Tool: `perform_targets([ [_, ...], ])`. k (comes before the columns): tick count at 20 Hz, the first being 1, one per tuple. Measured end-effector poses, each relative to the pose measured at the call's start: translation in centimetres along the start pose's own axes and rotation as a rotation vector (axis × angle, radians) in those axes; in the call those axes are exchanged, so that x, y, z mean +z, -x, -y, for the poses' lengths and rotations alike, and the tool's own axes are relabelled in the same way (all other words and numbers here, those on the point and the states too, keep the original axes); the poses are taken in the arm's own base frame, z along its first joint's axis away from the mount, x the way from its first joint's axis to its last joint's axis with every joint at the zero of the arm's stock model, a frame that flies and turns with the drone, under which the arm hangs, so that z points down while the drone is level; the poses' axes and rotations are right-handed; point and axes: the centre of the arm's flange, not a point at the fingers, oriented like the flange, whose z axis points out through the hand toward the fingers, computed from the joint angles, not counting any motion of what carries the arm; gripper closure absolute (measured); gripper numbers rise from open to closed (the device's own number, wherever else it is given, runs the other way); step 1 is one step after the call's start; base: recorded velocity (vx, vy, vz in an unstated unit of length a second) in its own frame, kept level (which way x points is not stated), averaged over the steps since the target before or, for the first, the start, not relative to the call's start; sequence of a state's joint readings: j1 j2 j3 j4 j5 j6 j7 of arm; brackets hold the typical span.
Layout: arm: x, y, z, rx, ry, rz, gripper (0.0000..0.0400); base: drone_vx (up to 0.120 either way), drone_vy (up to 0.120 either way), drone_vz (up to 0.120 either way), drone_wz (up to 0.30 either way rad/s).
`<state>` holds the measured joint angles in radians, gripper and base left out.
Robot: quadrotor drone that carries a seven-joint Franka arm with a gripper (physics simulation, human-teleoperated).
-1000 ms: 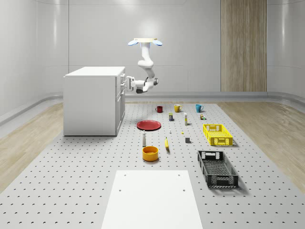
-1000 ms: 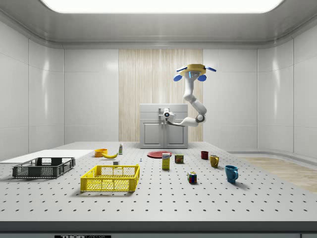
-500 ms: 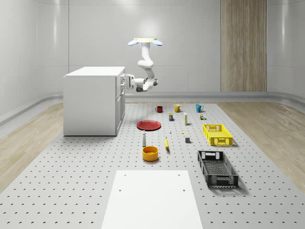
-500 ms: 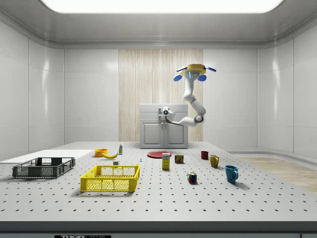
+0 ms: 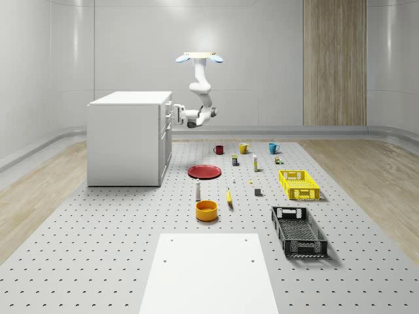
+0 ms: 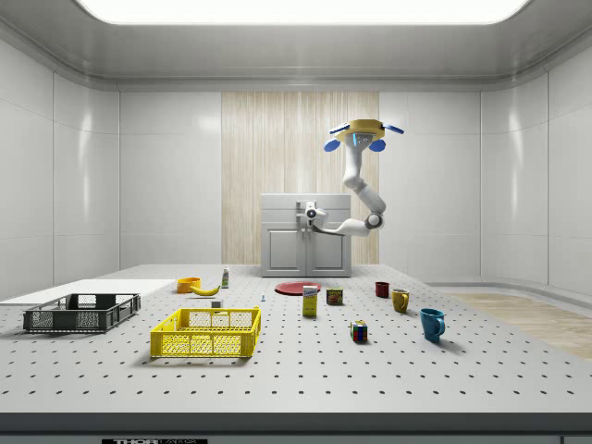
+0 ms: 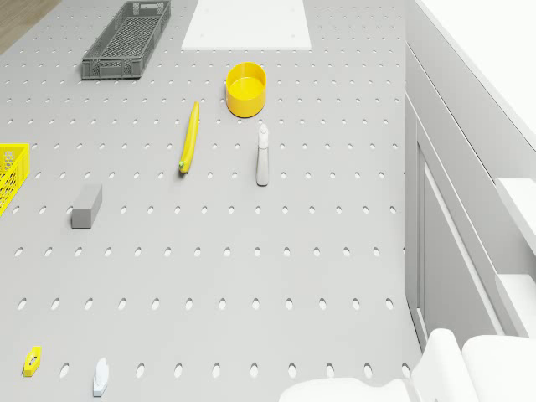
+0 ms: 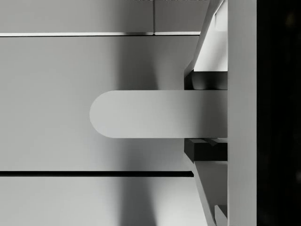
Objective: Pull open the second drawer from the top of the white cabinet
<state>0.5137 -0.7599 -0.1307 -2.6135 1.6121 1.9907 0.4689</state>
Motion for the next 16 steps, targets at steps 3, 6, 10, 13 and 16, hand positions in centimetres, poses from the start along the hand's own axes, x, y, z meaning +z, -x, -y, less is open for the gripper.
perform_targets([
  [3,-0.5,0.1,0.0,-0.003,0.0,-0.003,0.0288,0.0,0.0,0.0,0.0],
  [6,-1.5,0.1,0.0,-0.001,0.0,-0.004,0.029,0.0,0.0,0.0,0.0],
  [10,-2.6,0.2,0.1,-0.002,0.0,-0.005,0.0237,0.0,0.0,0.0,0.0],
  [13,-2.6,0.2,0.1,-0.002,-0.001,-0.005,0.0165,0.0,0.0,0.0,0.0],
  [16,-1.8,0.2,0.1,-0.002,-0.001,-0.005,0.0131,0.0,0.0,0.0,0.0],
])
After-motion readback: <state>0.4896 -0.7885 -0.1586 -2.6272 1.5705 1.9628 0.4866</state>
